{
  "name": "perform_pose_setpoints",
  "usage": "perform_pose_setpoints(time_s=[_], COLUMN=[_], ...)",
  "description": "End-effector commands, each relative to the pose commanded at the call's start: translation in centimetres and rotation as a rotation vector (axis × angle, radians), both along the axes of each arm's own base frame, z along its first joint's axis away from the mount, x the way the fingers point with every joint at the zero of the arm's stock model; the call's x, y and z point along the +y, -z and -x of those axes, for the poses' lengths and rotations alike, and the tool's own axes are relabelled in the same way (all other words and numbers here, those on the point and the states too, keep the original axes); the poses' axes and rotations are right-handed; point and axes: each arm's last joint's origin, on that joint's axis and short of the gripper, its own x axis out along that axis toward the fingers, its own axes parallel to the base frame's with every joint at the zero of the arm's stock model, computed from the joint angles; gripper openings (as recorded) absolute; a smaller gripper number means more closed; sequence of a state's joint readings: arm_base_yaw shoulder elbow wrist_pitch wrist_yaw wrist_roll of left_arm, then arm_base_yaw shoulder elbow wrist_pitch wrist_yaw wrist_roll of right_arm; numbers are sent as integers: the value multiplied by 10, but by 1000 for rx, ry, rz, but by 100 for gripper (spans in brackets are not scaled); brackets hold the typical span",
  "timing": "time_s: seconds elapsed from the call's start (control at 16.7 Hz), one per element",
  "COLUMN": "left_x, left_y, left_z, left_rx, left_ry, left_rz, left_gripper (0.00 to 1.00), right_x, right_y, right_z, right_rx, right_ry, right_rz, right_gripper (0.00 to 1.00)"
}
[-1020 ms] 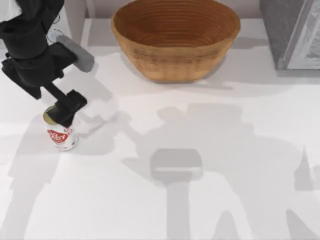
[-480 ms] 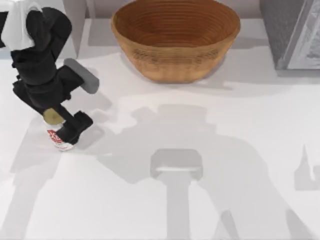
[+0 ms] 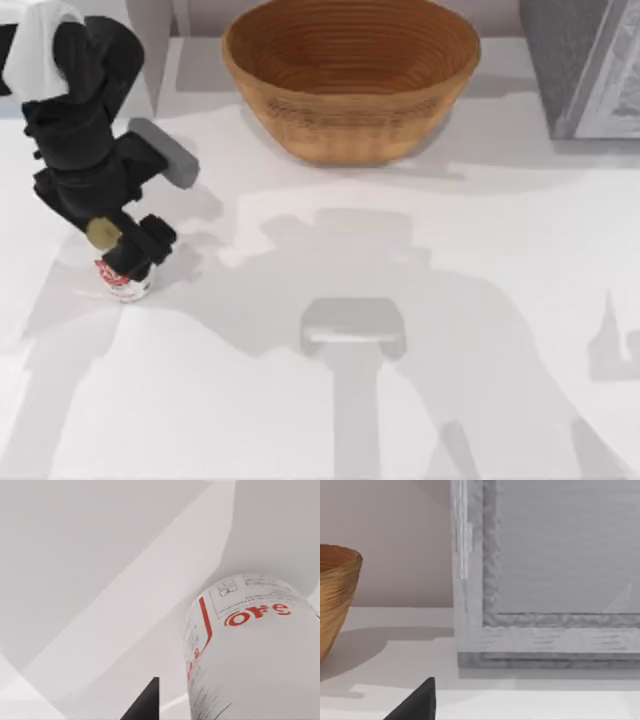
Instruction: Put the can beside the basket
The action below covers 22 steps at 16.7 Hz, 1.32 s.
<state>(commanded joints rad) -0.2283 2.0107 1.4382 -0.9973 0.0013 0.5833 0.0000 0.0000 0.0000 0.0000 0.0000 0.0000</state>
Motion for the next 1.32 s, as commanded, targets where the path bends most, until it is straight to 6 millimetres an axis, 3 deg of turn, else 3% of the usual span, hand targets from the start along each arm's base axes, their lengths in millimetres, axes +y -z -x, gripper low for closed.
perform_pose_setpoints(time_s=[0.42, 1.02, 1.32], left_x=[0, 0, -10], left_y=[0, -1, -3], left_z=[0, 0, -3], left_rx=[0, -1, 1], left_ry=[0, -1, -130], left_rz=[0, 1, 1], left_gripper=[2, 0, 0], right_x=[0, 0, 0], right_y=[0, 0, 0], right_z=[0, 0, 0], right_rx=[0, 0, 0], right_ry=[0, 0, 0], right_rz=[0, 0, 0], right_gripper=[100, 100, 100])
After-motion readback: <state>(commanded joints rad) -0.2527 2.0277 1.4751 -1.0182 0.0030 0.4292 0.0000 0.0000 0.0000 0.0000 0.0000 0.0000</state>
